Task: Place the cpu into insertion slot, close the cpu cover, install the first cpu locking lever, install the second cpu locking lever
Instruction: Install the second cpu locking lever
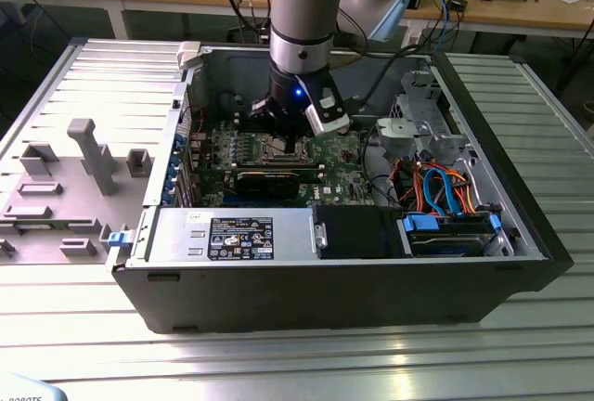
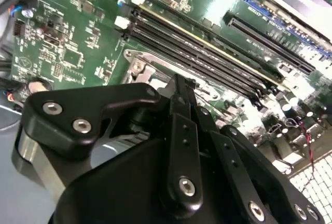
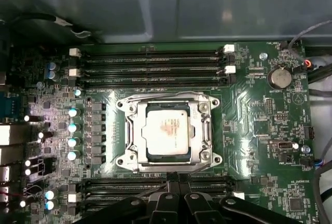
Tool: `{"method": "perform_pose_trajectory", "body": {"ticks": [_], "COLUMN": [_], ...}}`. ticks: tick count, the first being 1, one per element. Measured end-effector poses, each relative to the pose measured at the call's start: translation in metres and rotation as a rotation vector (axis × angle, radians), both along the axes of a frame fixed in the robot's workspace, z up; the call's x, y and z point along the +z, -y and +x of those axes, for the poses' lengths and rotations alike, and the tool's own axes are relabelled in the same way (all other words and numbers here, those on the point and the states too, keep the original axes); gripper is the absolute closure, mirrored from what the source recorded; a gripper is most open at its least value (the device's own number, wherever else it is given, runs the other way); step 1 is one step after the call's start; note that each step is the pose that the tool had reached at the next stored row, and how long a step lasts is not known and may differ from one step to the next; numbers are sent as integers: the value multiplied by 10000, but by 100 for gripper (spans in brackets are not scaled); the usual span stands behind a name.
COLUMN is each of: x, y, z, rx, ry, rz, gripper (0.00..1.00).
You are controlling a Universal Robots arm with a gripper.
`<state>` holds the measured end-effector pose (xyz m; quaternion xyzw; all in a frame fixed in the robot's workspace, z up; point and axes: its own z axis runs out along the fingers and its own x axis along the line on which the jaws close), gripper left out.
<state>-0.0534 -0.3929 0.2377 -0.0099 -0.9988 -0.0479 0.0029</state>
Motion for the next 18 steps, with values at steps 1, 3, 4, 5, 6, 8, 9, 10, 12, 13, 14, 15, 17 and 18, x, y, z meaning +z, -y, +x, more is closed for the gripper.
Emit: {"method": "perform_pose_trajectory", "body": {"ticks": [1,3,4,5,6,8,9,10,12,13,14,15,17,18], "x": [-4,-26,-43,-50,-69,-84,-89,-93,-99,-101,-105,-124,-144,-154], "y": [3,15,17,19,27,50,67,76,92,94,95,103,109,114], "z": [-46,-152,-193,-206,-225,-232,-235,-238,-249,-255,-273,-298,-312,-314], "rx": [2,1,1,0,-1,2,1,0,-1,0,1,5,10,12], "ry": [1,1,0,1,0,-1,0,0,0,0,-1,0,0,0], "rz": [15,53,63,66,74,97,127,152,211,228,249,292,323,338], "gripper": [89,89,89,89,89,89,89,89,89,89,89,89,89,89]}}
